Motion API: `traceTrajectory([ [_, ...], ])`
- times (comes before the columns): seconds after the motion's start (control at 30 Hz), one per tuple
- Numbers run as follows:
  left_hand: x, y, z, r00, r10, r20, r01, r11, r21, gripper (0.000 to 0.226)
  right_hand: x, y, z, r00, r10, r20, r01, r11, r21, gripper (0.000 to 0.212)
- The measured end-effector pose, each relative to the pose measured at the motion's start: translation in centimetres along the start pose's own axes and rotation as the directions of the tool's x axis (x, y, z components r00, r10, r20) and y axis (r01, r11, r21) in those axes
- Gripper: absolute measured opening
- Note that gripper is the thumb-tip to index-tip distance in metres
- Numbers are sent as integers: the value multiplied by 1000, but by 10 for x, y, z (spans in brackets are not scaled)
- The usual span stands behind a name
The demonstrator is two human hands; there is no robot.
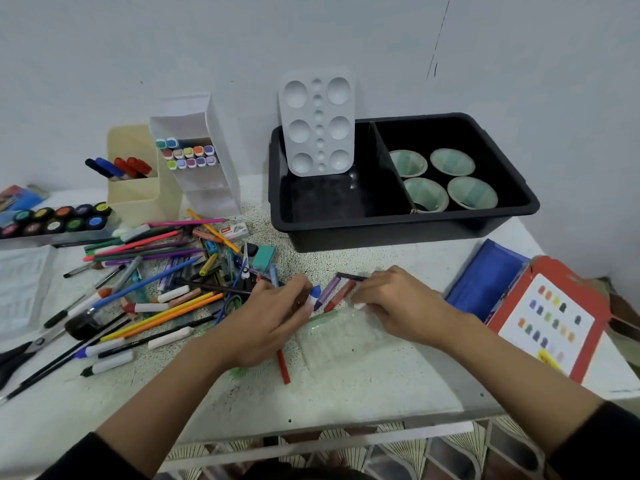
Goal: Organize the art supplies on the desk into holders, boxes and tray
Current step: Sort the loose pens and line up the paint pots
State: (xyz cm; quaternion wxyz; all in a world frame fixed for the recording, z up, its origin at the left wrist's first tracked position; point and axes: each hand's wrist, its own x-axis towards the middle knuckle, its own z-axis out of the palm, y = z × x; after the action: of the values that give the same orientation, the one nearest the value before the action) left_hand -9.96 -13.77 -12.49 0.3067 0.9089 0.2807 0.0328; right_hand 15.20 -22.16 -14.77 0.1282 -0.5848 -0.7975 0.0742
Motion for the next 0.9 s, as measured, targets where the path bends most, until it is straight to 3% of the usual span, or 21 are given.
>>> traceTrajectory([
  [0.1, -2, -7, -1, 1000, -19, 17, 19, 1000, 11, 24, 0, 6, 1, 999, 21, -42, -21, 1000, 5, 25],
  [0.27, -4, -17, -3, 999, -20, 35, 21, 999, -25, 24, -5, 6, -1, 997, -27, 66, 23, 998, 53, 31],
  [0.37, -5, -16, 1, 999, -31, 32, 33, 998, -50, 21, -7, -1, 4, 998, -28, 50, 26, 999, 45, 27],
  [0.5, -1, -9, 9, 991, 10, -130, -20, 997, -75, 20, 1, -4, 17, 997, 26, -71, -25, 1000, 16, 23],
  [0.6, 5, -7, 11, 961, -57, -270, 11, 986, -167, 10, 6, -2, 20, 987, 78, -138, -76, 997, 22, 23],
  [0.8, 5, -6, 13, 958, -169, -233, 137, 979, -150, 19, 7, 2, 13, 973, 141, -180, -121, 985, 120, 20],
  [0.9, 2, -5, 15, 945, -162, -284, 142, 986, -90, 31, 11, 1, 10, 977, 76, -200, -42, 985, 168, 22],
])
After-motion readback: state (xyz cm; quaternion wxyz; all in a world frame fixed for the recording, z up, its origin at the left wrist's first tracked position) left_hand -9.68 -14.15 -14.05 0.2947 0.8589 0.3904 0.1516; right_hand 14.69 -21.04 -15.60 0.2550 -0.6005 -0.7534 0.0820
